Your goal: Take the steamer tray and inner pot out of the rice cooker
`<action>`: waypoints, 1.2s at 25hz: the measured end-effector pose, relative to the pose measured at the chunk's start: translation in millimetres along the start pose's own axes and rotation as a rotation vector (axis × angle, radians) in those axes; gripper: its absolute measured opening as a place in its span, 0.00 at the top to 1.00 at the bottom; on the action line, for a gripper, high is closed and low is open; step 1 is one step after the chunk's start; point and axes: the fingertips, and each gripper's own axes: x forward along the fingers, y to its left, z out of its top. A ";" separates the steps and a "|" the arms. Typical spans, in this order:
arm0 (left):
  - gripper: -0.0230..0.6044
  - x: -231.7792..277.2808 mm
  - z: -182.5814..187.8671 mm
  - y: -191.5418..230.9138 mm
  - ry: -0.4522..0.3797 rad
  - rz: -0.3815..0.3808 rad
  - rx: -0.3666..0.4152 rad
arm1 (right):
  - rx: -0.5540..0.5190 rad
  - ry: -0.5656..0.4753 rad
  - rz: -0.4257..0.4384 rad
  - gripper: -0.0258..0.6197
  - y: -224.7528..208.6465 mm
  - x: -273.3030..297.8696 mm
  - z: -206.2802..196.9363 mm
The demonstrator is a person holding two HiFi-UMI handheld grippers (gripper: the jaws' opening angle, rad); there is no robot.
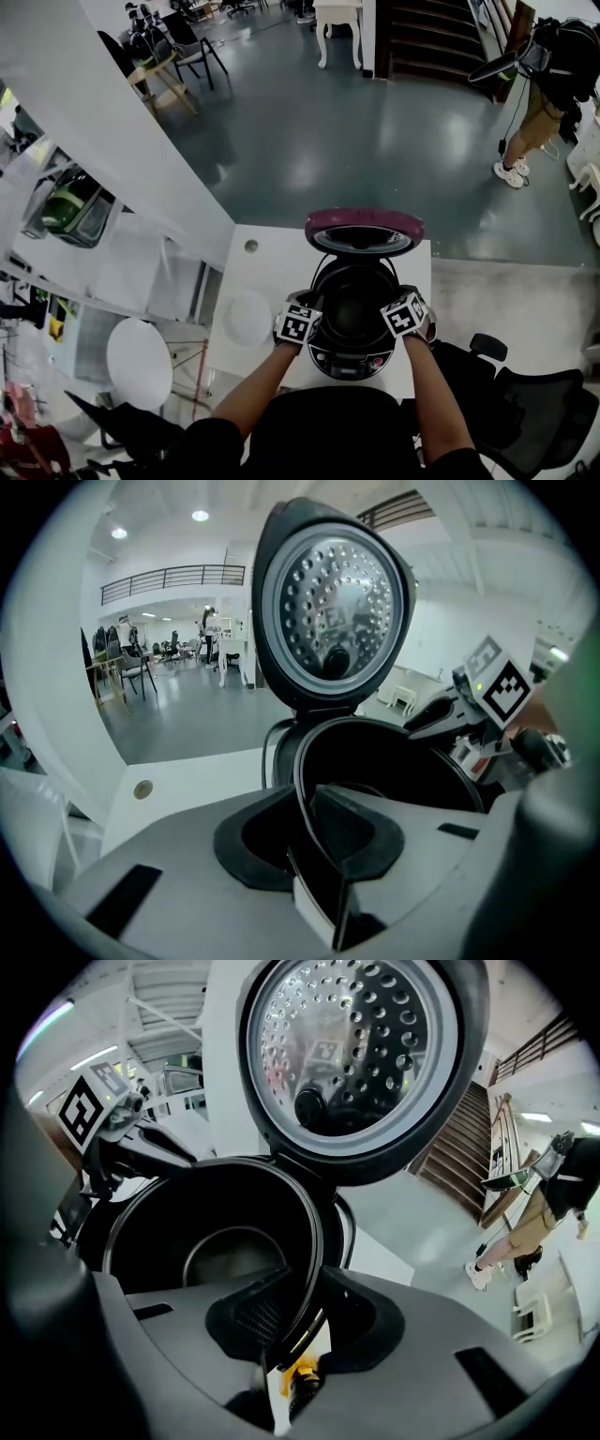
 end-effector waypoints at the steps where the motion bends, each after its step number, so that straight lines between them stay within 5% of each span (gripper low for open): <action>1: 0.87 0.8 0.2 0.8 0.002 0.001 -0.005 | -0.005 0.000 -0.002 0.83 0.0 0.5 0.5; 8: 0.89 -1.5 4.9 2.0 -0.003 0.018 -0.062 | -0.005 -0.024 -0.003 0.85 -1.5 1.9 4.4; 30: 0.92 -32.7 21.5 0.8 -0.100 0.033 -0.238 | 0.265 -0.160 0.105 0.91 -12.3 -24.4 23.3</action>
